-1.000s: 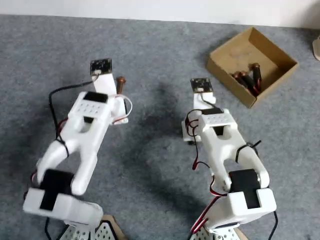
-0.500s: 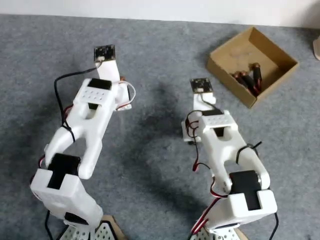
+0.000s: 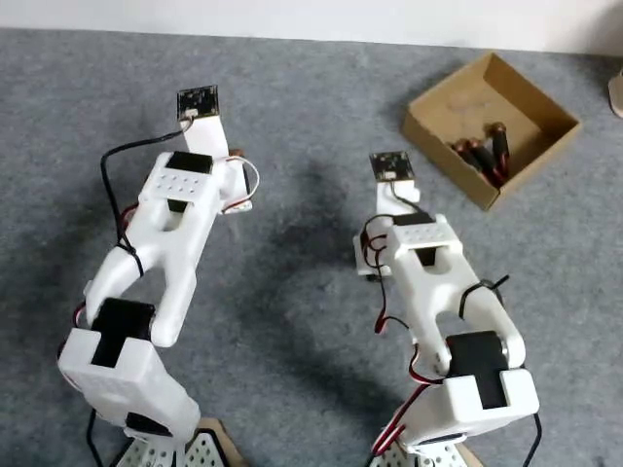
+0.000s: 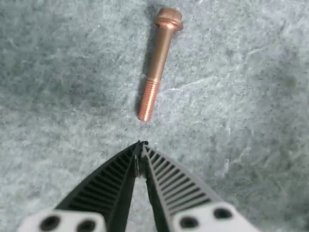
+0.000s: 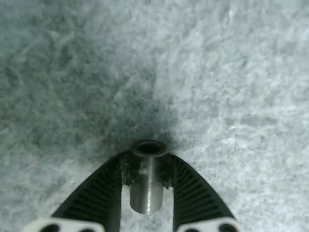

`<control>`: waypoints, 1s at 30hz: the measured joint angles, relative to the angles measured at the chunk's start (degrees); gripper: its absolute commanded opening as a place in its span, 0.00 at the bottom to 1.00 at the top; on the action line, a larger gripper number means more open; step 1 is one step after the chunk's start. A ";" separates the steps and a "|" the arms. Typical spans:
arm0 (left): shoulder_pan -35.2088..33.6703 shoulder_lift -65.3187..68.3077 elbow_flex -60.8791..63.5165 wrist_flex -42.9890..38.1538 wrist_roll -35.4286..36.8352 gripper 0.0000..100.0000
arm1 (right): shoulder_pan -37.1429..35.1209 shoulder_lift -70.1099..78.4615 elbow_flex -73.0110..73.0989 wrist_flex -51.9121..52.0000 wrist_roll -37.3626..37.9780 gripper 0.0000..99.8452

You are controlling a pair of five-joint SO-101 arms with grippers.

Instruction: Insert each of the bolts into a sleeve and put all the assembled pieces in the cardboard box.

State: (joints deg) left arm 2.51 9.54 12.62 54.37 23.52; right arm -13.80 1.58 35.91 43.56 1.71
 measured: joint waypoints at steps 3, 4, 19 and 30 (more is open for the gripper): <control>0.09 0.00 0.00 2.46 0.00 0.01 | 0.00 0.00 0.00 0.00 0.00 0.00; 0.09 0.00 0.00 3.08 0.00 0.01 | 0.00 0.00 0.00 0.00 0.00 0.00; 0.09 0.35 -8.00 8.26 -2.99 0.08 | 0.00 0.00 0.00 0.00 0.00 0.00; 0.09 0.35 -10.73 13.27 -3.34 0.18 | 0.00 0.00 0.00 0.00 0.00 0.00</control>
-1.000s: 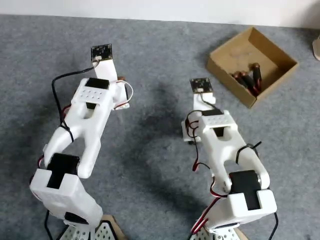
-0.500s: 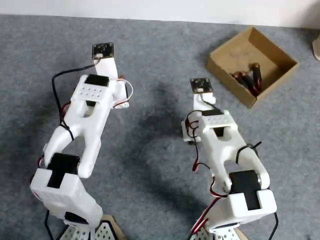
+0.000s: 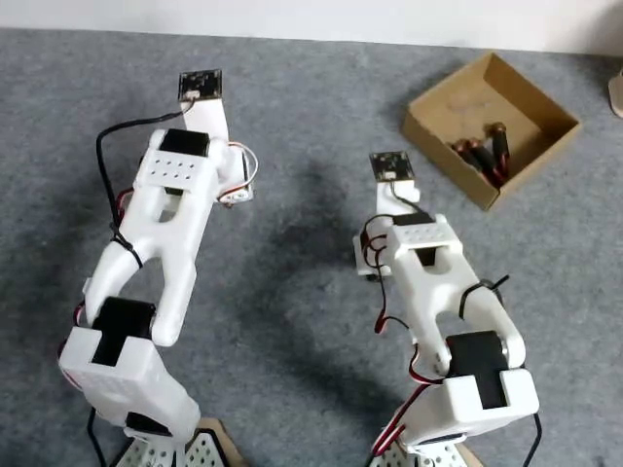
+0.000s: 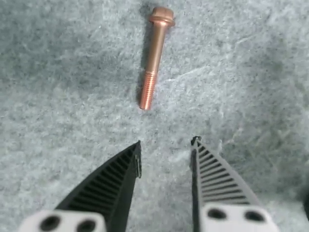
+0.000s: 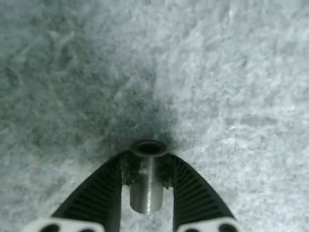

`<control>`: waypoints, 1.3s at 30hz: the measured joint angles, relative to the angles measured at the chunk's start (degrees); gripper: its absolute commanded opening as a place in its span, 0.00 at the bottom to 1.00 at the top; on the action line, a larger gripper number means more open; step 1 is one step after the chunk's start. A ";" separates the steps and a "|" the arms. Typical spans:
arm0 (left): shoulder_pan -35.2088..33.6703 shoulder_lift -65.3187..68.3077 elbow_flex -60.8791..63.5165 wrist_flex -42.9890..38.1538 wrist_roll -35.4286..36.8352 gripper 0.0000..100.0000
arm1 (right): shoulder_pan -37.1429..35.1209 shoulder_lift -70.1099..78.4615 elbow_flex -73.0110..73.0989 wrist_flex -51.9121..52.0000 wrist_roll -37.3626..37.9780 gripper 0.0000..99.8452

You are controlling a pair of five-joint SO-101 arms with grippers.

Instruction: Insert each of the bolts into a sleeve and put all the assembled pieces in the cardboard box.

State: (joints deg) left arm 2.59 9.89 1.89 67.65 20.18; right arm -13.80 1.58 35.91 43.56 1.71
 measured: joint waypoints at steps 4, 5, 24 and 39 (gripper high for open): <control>0.00 0.00 0.00 0.00 -2.20 0.18 | 0.00 0.00 0.00 0.00 0.00 0.00; 0.00 0.00 0.00 0.00 -2.73 0.18 | 0.00 0.00 0.00 0.00 0.00 0.00; -0.09 27.52 -31.12 8.88 -4.48 0.18 | 0.00 0.00 0.00 0.00 0.00 0.00; -5.10 52.04 -69.01 21.10 -5.19 0.18 | 0.00 0.00 0.00 0.00 0.35 0.00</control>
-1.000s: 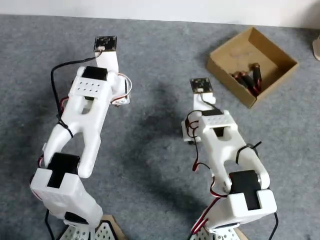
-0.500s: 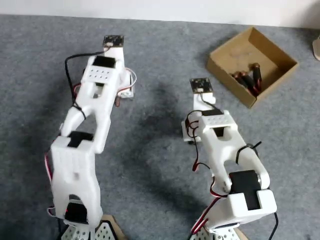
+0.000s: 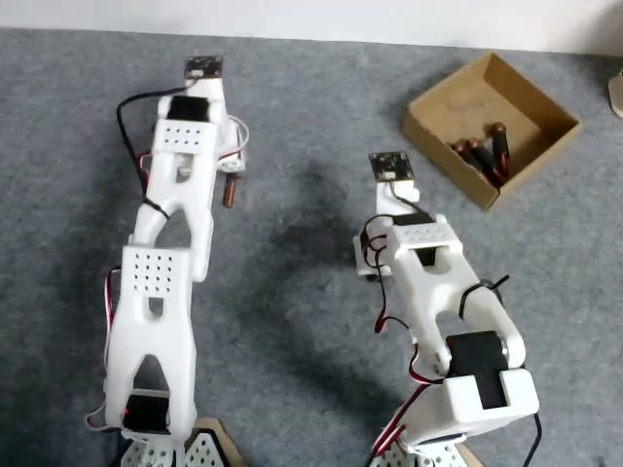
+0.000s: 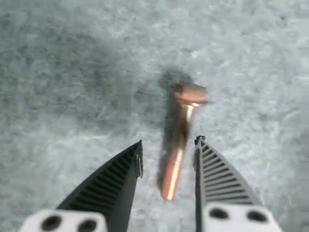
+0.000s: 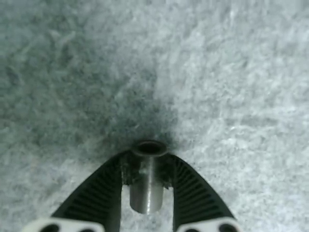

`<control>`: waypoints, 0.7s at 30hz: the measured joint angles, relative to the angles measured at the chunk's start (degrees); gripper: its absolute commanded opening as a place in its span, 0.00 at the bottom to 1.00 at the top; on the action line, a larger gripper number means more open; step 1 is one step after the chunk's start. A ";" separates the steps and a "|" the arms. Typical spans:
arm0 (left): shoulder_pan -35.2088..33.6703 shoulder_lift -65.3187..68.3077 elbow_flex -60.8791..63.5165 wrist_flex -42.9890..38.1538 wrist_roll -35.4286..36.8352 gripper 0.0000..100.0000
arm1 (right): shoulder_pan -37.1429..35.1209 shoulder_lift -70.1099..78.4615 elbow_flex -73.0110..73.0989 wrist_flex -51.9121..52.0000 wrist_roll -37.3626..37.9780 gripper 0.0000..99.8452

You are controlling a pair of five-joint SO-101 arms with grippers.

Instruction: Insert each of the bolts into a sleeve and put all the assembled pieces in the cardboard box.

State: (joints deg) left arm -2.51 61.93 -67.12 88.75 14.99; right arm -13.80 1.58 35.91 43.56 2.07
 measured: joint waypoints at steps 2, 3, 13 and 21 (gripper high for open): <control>-0.62 1.85 -3.34 1.14 0.00 0.18 | 0.00 0.00 0.00 0.00 0.00 0.00; -0.79 2.73 -4.57 1.49 -0.09 0.18 | 0.00 0.00 0.00 0.00 0.00 0.00; -0.53 7.38 -9.32 2.11 -3.96 0.18 | 0.00 -0.09 0.97 -1.58 0.00 0.00; 1.41 7.47 -9.41 2.11 -4.40 0.18 | 0.00 -0.88 3.08 -4.92 0.00 0.00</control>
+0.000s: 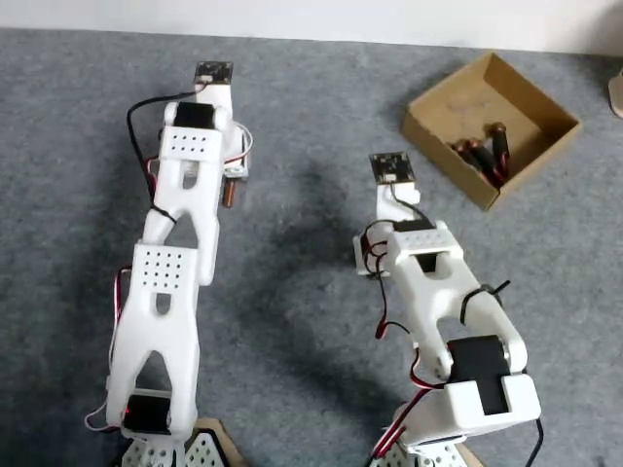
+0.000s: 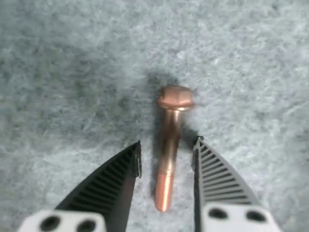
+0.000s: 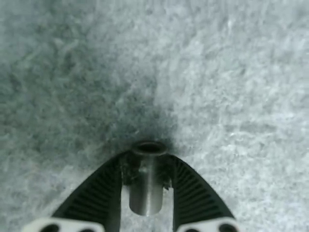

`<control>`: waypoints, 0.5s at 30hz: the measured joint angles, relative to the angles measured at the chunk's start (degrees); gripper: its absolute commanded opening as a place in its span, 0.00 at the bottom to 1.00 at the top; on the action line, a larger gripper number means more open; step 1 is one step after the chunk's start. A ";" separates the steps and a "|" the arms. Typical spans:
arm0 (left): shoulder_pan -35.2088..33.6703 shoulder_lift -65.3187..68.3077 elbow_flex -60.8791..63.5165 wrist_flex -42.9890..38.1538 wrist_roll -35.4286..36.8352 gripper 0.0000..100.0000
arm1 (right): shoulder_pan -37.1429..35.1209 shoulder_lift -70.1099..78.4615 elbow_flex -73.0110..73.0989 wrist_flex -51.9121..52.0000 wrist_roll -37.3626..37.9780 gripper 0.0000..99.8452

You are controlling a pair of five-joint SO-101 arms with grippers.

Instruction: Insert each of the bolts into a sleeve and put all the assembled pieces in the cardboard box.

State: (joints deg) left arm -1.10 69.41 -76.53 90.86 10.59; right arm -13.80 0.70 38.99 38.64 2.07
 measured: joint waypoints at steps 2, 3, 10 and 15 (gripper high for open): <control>0.18 0.00 0.00 0.00 -0.09 0.18 | 0.00 0.00 0.09 -1.76 0.00 0.00; 0.09 0.00 0.00 0.00 -0.09 0.18 | 0.00 0.00 0.09 -2.37 0.00 0.00; 0.09 0.00 0.00 -0.18 0.09 0.18 | 0.00 0.09 0.09 -3.78 0.00 0.00; 0.09 0.00 0.00 -0.18 0.09 0.18 | 0.00 0.09 0.09 -3.96 0.00 0.00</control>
State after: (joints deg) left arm -1.01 69.41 -76.53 90.68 10.68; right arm -13.80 0.79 39.08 34.68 2.07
